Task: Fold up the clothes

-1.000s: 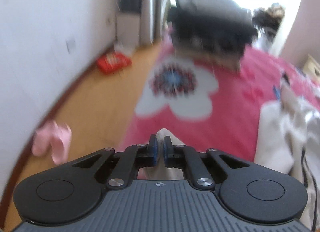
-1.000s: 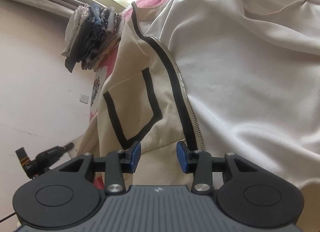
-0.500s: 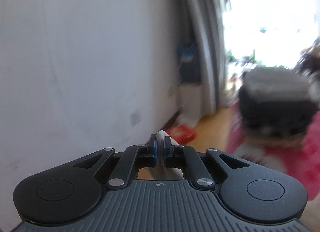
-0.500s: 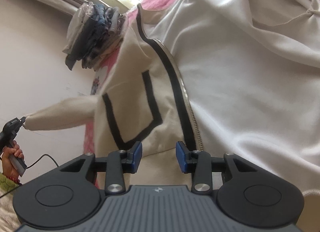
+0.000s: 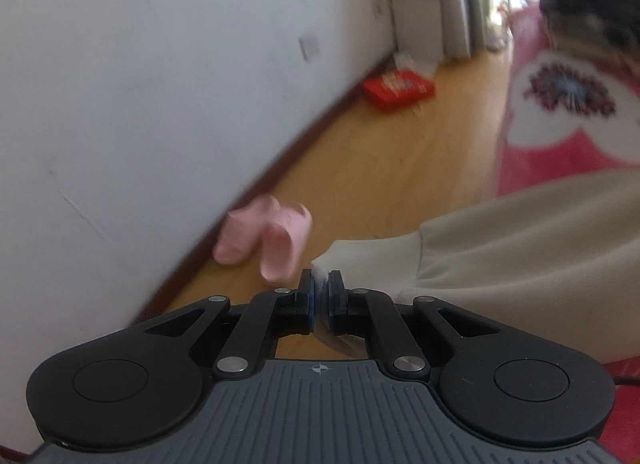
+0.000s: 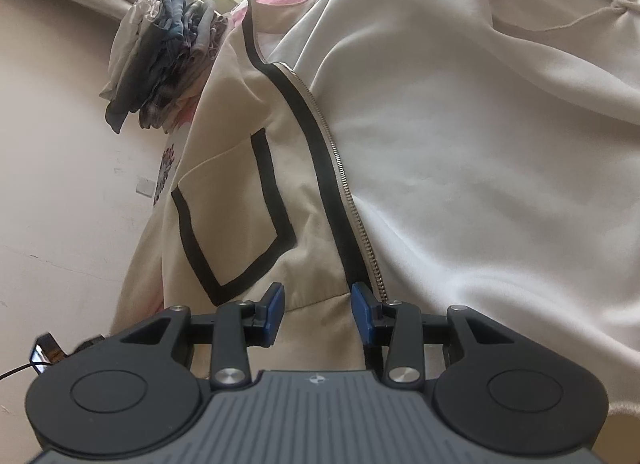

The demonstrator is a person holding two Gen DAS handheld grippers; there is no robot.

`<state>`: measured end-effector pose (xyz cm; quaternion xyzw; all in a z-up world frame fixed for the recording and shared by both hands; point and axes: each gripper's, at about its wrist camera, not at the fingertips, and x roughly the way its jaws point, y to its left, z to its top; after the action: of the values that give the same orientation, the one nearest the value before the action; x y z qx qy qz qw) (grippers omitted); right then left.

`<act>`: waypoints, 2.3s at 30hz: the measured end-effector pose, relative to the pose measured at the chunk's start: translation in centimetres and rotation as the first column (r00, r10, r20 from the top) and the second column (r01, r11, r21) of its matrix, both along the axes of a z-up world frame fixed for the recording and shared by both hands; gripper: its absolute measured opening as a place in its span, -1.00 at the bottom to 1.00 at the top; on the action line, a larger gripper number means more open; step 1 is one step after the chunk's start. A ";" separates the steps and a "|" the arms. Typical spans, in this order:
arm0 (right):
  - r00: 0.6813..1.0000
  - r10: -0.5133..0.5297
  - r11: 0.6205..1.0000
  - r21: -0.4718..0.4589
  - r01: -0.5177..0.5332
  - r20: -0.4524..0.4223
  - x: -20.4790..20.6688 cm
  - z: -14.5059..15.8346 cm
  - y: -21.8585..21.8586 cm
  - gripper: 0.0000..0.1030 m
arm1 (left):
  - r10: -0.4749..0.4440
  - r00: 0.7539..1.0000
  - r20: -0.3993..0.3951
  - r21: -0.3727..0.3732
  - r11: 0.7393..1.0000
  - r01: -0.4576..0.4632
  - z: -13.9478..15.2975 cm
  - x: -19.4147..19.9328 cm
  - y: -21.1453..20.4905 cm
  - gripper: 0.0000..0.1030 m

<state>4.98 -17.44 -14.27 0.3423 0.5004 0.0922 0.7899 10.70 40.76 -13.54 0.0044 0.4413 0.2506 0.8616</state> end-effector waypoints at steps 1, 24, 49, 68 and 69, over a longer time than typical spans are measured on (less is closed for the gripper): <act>1.000 0.000 1.000 -0.003 0.000 -0.004 0.0 -0.1 0.0 -0.21 | -0.007 1.000 -0.006 -0.008 1.000 0.007 -0.2 0.1 0.2 -0.82; 0.999 0.025 0.999 -0.031 -0.026 -0.046 -4.2 -1.2 -0.2 -0.31 | -0.953 0.294 -0.074 -0.139 0.302 0.943 11.1 -9.5 -31.2 -0.25; 1.000 0.018 1.000 0.009 -0.018 -0.013 -6.1 -1.5 -1.4 -0.37 | -0.930 0.150 -0.335 -0.353 0.271 0.895 4.1 -10.7 -32.5 -0.19; 1.000 0.005 0.985 -0.171 0.000 0.028 -12.8 1.9 -5.3 -0.87 | -0.941 0.271 -0.203 -0.577 0.338 0.743 5.3 -8.4 -29.4 -0.19; 0.999 0.002 0.984 -0.180 0.005 0.042 -12.7 2.3 -5.4 -0.87 | -0.937 0.297 -0.185 -0.591 0.347 0.728 5.5 -8.1 -29.1 -0.19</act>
<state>-7.74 -22.82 -11.99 0.2677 0.4898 0.0530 0.8280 2.58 11.70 -8.01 0.1292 0.6141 -0.3556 0.6926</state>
